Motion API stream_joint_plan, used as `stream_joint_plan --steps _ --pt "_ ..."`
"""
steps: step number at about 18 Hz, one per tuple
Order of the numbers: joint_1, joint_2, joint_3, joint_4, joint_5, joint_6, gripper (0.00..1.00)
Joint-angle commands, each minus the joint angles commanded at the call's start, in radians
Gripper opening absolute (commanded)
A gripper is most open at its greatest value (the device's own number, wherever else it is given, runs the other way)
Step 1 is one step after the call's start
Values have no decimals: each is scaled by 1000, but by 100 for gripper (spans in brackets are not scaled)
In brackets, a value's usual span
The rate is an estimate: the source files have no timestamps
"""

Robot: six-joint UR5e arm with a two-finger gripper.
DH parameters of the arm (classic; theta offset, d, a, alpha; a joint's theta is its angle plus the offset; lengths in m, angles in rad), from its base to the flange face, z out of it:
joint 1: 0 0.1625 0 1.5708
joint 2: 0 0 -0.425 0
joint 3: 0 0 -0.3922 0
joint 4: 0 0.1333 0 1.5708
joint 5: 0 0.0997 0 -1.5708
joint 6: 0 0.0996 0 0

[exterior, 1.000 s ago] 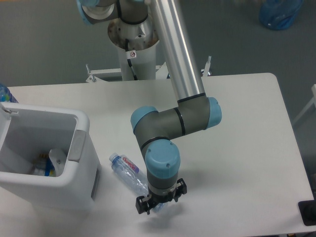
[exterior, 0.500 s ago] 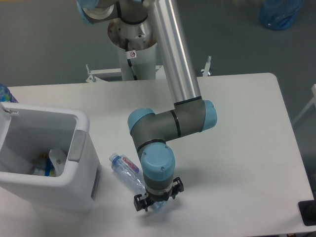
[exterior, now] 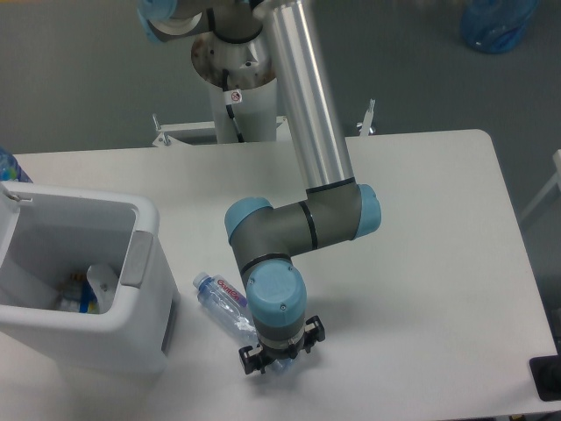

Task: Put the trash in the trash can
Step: 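Lower the gripper and close it around the water bottle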

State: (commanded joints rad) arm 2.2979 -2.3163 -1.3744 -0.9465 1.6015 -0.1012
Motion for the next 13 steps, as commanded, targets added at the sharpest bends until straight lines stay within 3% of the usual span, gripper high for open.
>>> stream_joint_plan --steps 6,13 --pt "0 2 -2 0 0 -14 67" --pt "-2 6 -3 0 0 -20 58"
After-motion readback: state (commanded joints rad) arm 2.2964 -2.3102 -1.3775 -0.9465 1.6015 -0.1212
